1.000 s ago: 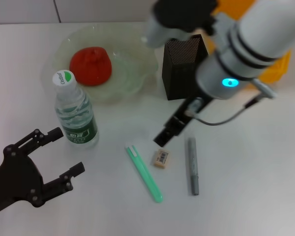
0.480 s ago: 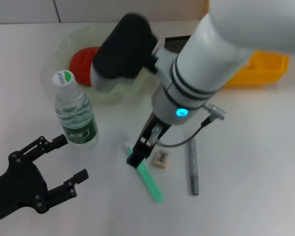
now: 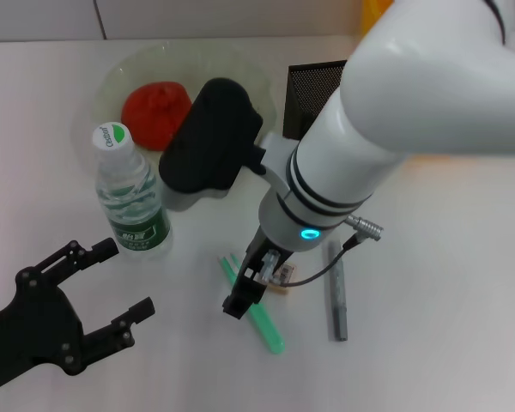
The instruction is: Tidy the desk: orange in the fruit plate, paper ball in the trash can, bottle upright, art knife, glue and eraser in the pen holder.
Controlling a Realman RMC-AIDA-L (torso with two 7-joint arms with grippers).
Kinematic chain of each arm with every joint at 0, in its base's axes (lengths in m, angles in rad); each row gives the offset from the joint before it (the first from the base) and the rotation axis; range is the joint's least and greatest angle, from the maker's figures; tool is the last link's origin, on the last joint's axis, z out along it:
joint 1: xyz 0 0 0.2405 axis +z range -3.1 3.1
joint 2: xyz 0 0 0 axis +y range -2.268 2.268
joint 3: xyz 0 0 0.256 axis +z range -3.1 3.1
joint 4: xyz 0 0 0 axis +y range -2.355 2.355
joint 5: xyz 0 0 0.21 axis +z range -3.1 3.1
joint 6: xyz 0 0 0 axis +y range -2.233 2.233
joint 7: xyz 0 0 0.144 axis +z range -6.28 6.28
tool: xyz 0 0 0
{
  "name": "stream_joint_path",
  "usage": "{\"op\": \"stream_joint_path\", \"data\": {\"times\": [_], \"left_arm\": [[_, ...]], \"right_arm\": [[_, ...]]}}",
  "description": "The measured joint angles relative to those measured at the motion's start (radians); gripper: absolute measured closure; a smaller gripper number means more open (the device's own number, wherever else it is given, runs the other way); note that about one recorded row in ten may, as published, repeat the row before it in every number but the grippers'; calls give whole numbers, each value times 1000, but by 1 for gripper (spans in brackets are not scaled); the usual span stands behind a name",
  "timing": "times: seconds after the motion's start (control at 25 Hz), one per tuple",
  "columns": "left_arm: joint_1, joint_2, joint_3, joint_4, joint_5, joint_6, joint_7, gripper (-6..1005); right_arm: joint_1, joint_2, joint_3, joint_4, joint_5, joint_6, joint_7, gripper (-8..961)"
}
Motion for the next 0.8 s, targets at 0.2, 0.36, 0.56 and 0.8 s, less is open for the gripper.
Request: {"op": "stream_joint_path", "data": {"times": [0.2, 0.36, 0.56, 0.8], "left_arm": [[-6, -1, 0, -10, 0, 0, 0, 202], [-7, -1, 0, -12, 0, 0, 1, 202], [-9, -1, 0, -12, 0, 0, 2, 202], [-13, -1, 0, -12, 0, 0, 3, 202]], "right_arm": [[-1, 0, -22, 27, 13, 34, 7, 145], [0, 0, -37, 37, 19, 58, 7, 144], [5, 0, -57, 45, 19, 77, 7, 145], [10, 0, -62, 54, 20, 79, 7, 157]]}}
